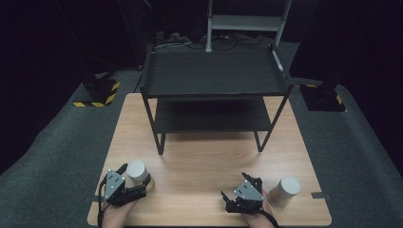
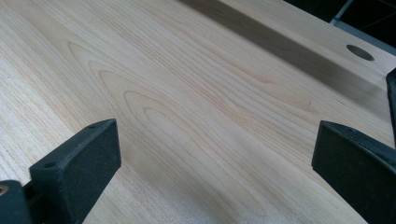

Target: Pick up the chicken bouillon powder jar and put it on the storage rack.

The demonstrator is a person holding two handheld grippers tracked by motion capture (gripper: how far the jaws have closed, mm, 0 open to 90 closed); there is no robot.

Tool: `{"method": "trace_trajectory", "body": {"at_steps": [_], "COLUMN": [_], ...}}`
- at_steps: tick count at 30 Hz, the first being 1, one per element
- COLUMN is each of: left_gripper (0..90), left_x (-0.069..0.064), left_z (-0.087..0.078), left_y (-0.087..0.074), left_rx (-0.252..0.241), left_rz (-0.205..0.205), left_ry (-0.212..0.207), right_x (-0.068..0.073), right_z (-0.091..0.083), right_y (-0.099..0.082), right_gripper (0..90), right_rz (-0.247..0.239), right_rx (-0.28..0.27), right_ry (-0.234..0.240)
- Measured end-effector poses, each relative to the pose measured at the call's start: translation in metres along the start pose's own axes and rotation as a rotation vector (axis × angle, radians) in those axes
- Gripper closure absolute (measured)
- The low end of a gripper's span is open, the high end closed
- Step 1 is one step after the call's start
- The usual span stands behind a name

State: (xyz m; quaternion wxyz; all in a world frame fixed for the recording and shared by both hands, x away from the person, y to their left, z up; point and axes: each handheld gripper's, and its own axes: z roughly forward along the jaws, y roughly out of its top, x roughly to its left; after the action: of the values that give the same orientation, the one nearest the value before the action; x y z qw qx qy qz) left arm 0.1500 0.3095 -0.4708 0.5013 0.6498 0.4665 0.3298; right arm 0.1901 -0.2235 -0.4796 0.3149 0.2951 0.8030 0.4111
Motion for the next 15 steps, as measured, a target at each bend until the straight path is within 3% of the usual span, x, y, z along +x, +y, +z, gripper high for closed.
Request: {"method": "trace_trajectory", "body": {"at_steps": [5,7,10,15], "left_gripper": [17.9,21.4,32.2,34.1], "left_x": [0.0043,0.0076,0.0060,0.0049], "left_z": [-0.0014,-0.0014,-0.0022,-0.0025], "left_y": [-0.0033,-0.0053,-0.0059,-0.0037], "left_rx": [-0.010,-0.018,-0.026,-0.019], "left_rz": [-0.002,-0.006,0.024,0.016], "left_ry": [-0.009,-0.032,-0.047,-0.042], "right_x": [-0.0004,-0.0007,-0.0006,-0.0009], "right_z": [0.0000,0.0000,-0.0001,0.0001], "right_y": [0.0002,0.0001,0.0000,0.0002], "right_gripper": [0.6,0.6,0.6,0.6], "right_rz": [0.005,0.005,0.005,0.006], "right_rx": [0.001,0.001,0.000,0.001], "right_ry": [0.001,0.001,0.001,0.002]}}
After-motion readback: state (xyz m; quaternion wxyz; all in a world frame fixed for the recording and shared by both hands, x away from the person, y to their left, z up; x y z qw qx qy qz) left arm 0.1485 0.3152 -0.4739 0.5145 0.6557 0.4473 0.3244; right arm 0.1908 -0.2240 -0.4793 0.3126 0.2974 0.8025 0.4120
